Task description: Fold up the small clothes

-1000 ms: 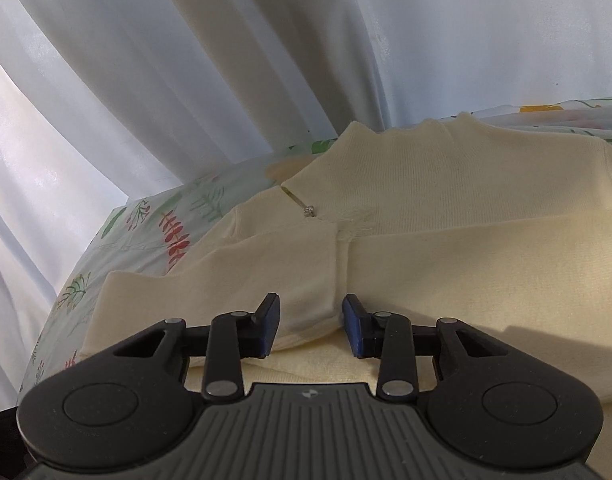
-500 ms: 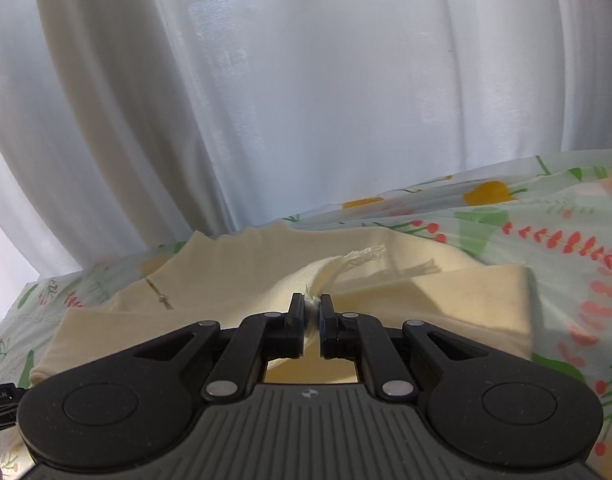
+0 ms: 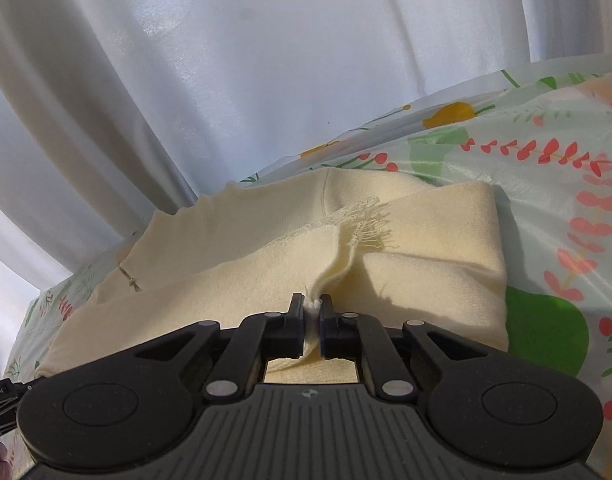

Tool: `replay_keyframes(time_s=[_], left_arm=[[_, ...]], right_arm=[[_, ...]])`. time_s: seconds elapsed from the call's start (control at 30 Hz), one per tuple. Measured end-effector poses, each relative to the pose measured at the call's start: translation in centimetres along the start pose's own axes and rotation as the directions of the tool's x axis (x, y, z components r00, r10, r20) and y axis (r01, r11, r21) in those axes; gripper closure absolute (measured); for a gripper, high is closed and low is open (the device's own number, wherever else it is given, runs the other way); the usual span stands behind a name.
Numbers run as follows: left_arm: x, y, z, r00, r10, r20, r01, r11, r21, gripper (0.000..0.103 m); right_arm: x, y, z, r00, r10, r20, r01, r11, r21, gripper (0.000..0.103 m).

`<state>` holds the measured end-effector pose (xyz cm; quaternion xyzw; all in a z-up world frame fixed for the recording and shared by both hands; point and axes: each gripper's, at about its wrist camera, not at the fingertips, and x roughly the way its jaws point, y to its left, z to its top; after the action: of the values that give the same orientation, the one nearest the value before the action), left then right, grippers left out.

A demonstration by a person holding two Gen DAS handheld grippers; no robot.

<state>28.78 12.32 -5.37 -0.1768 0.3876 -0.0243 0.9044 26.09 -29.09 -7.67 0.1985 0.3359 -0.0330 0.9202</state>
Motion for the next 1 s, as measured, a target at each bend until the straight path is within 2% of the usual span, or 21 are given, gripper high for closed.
replay_keyframes(time_s=[0.1, 0.2, 0.27, 0.33, 0.4, 0.43, 0.5, 0.6, 0.73, 0.77, 0.8, 0.83, 0.9, 1.0], left_arm=[[0.2, 0.0, -0.4, 0.999, -0.024, -0.029, 0.024, 1.000, 0.011, 0.064], [-0.2, -0.2, -0.9, 0.999, -0.025, -0.048, 0.027, 0.999, 0.041, 0.060], [-0.7, 0.1, -1.1, 0.996, -0.058, -0.069, 0.060, 0.998, 0.032, 0.058], [-1.1, 0.3, -1.4, 0.990, -0.103, -0.093, 0.104, 0.995, 0.010, 0.058], [-1.5, 0.2, -1.6, 0.982, -0.150, -0.112, 0.150, 0.989, -0.010, 0.057], [-1.6, 0.0, -1.8, 0.977, -0.177, -0.122, 0.176, 0.984, -0.019, 0.056], [-1.2, -0.6, -2.1, 0.967, -0.214, -0.136, 0.211, 0.977, -0.032, 0.054], [0.0, -1.4, -2.4, 0.966, -0.213, -0.150, 0.209, 0.977, -0.040, 0.055], [1.7, -2.4, -2.5, 0.965, -0.197, -0.173, 0.193, 0.980, -0.038, 0.057], [2.0, -2.4, -2.4, 0.965, -0.194, -0.179, 0.190, 0.981, -0.043, 0.057], [2.3, -2.5, -2.3, 0.964, -0.195, -0.179, 0.189, 0.981, -0.047, 0.057], [2.4, -2.5, -2.1, 0.965, -0.194, -0.174, 0.190, 0.981, -0.043, 0.058], [2.8, -2.5, -1.6, 0.973, -0.165, -0.160, 0.163, 0.986, -0.027, 0.059], [3.4, -2.3, -1.0, 0.979, -0.143, -0.148, 0.142, 0.990, -0.013, 0.059]], right_arm=[[-0.5, -0.4, 0.4, 0.994, -0.095, 0.049, 0.096, 0.995, -0.012, 0.097], [-1.2, -2.0, 0.6, 0.999, -0.044, 0.003, 0.044, 0.995, 0.086, 0.094], [-2.9, -3.0, 0.3, 1.000, -0.008, 0.011, 0.007, 0.988, 0.155, 0.083], [-4.9, -4.0, -0.3, 0.998, 0.051, 0.036, -0.058, 0.968, 0.244, 0.058], [-6.0, -5.0, -1.1, 0.990, 0.132, 0.040, -0.138, 0.930, 0.340, 0.044], [-6.1, -5.4, -1.5, 0.986, 0.164, 0.031, -0.164, 0.909, 0.384, 0.043], [-5.7, -6.0, -2.3, 0.980, 0.198, 0.016, -0.184, 0.874, 0.450, 0.043], [-4.1, -6.4, -2.9, 0.982, 0.187, -0.013, -0.153, 0.841, 0.519, 0.045], [-2.3, -6.3, -3.3, 0.981, 0.192, -0.006, -0.152, 0.792, 0.591, 0.061], [-2.0, -6.3, -3.2, 0.983, 0.182, -0.003, -0.145, 0.792, 0.592, 0.066], [-1.7, -6.3, -3.0, 0.985, 0.171, -0.004, -0.136, 0.795, 0.592, 0.076], [-1.2, -6.4, -2.8, 0.987, 0.159, -0.012, -0.121, 0.798, 0.590, 0.092], [-0.5, -6.6, -2.4, 0.988, 0.151, -0.017, -0.115, 0.815, 0.567, 0.095], [-0.2, -6.0, -1.3, 0.995, 0.104, -0.002, -0.091, 0.878, 0.470, 0.095]])
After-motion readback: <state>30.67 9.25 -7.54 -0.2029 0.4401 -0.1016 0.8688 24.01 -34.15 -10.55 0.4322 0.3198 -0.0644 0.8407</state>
